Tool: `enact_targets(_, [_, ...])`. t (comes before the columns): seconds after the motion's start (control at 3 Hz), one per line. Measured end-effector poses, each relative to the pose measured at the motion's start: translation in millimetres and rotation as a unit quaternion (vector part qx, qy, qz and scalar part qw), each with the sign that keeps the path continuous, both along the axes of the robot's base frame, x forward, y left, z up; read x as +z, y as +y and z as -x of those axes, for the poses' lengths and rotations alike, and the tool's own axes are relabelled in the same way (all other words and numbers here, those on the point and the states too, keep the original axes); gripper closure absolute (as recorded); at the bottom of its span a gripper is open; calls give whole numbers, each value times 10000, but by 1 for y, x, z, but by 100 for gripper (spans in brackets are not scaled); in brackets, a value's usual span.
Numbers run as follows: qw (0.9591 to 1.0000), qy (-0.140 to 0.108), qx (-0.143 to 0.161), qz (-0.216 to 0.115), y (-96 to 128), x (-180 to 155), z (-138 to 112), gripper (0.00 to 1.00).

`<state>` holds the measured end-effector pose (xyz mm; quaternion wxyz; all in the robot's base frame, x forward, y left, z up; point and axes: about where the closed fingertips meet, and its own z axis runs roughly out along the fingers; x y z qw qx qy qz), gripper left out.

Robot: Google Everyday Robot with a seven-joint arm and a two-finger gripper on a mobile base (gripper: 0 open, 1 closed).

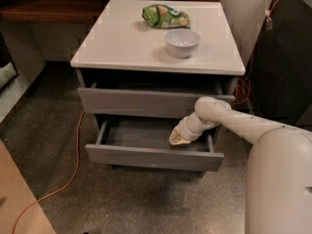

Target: Open middle drawer

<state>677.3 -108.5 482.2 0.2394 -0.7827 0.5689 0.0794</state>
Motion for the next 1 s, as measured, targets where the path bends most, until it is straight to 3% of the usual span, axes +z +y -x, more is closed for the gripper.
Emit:
enact_targets(0.33, [9999, 43, -111, -41, -1, -18, -14, 100])
enact_targets(0.67, [9991, 295, -300, -9, 12, -53, -20, 100])
enact_targets(1.0, [9990, 323, -317, 2, 11, -54, -20, 100])
